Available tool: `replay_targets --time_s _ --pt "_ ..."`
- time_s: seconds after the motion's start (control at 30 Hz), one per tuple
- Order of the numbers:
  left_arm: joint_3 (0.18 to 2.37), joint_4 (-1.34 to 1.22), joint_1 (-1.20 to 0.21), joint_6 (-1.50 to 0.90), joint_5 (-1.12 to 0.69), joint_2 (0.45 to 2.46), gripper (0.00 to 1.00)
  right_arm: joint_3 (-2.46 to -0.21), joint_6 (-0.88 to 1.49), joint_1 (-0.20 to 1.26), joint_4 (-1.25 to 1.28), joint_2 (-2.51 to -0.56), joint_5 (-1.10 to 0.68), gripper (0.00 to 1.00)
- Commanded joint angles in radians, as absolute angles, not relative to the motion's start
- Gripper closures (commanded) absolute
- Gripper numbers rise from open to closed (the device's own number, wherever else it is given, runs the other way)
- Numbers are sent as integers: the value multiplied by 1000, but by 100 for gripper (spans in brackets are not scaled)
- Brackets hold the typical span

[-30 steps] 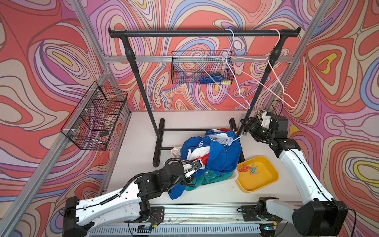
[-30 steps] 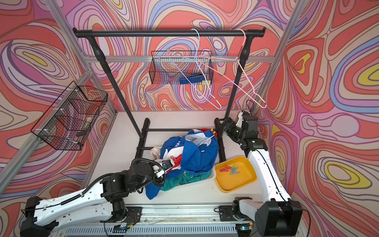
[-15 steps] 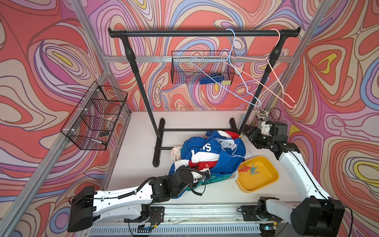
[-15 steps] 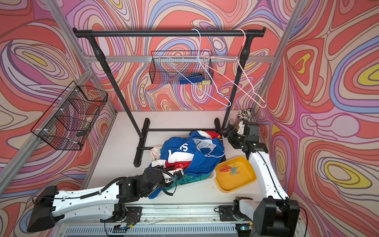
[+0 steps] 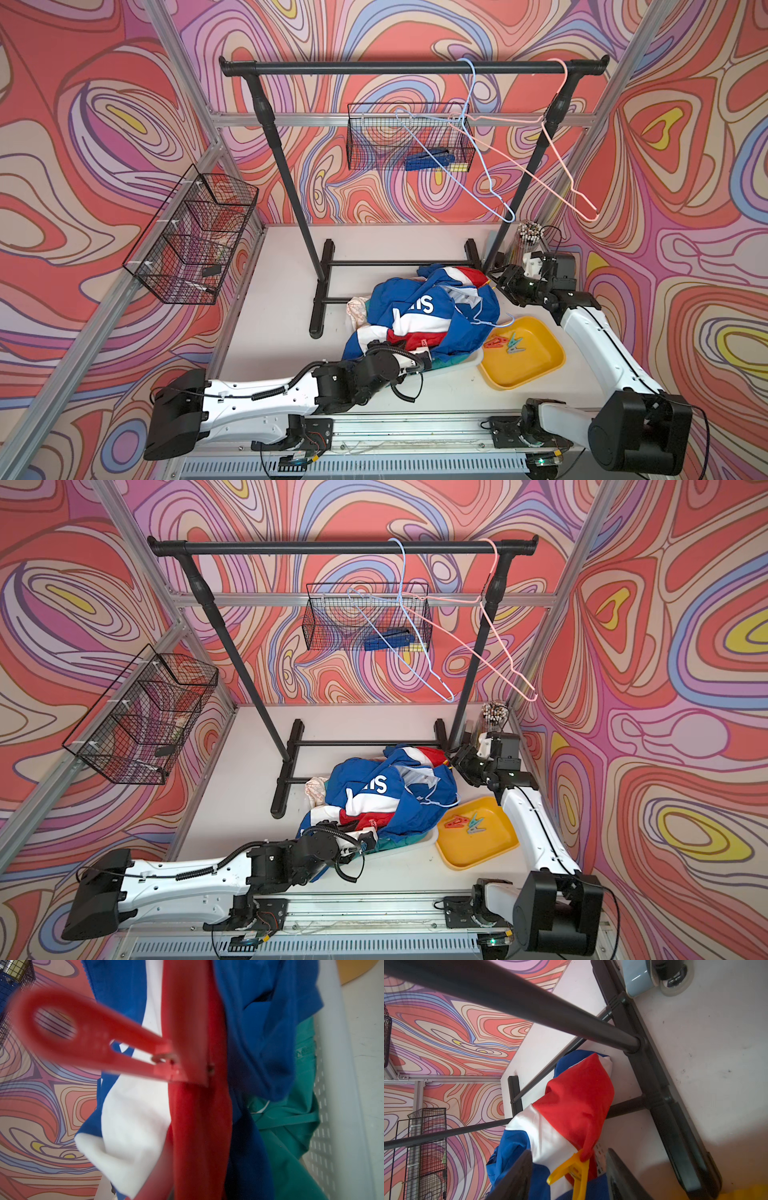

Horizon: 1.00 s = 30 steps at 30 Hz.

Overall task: Remove the clothespins securing jackets to the hanger
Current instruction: Remove the clothespin from the hanger.

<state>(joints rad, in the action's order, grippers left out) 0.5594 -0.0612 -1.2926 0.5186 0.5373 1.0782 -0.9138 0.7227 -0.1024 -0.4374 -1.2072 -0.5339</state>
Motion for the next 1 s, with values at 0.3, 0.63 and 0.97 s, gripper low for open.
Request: replay_targets --time_s 0.3,0.63,0.97 --pt "543 -30 -1325 507 524 1119 100 -855 718 -101 -435 -1201 -551 53" --pt "541 -29 -1339 506 537 1131 100 -846 715 -98 -456 -1192 -545 62" --pt "543 -23 -1344 500 534 1134 100 -825 721 -98 -461 -1174 -536 81"
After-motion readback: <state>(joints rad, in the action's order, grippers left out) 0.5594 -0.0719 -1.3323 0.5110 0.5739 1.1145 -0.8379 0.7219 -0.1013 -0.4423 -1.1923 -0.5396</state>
